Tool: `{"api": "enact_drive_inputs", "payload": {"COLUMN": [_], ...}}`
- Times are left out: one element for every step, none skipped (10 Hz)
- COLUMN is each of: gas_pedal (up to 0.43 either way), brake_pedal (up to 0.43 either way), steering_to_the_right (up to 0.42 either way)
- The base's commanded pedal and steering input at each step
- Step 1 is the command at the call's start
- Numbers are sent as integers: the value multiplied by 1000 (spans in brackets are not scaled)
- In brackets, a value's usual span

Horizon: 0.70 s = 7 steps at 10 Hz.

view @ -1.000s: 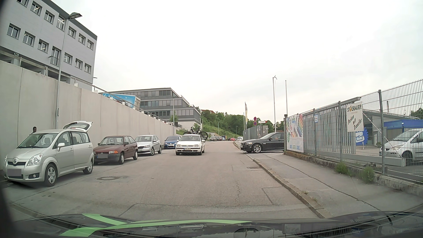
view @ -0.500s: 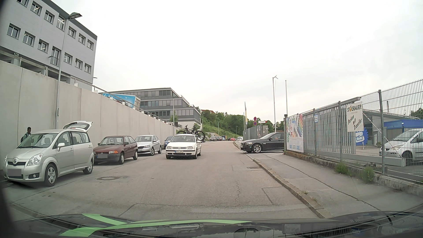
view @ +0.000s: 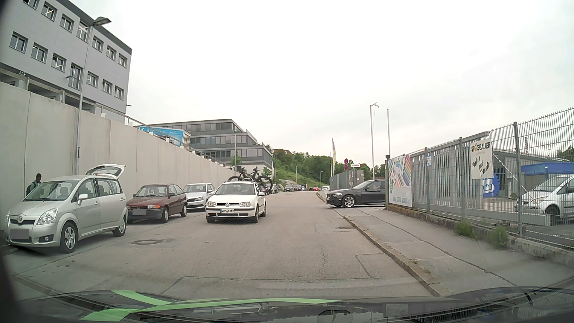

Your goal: Follow the waypoints while adhering to traffic rules and regulations

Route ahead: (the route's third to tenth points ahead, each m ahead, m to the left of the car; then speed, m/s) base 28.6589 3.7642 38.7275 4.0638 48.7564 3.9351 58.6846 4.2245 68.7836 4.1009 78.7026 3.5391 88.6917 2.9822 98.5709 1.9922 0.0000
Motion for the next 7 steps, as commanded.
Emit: {"api": "enact_drive_inputs", "payload": {"gas_pedal": [0, 0, 0, 0, 0, 0, 0], "brake_pedal": [128, 128, 122, 122, 122, 122, 128], "steering_to_the_right": [-5, -5, -4, -5, -5, -4, -4]}}
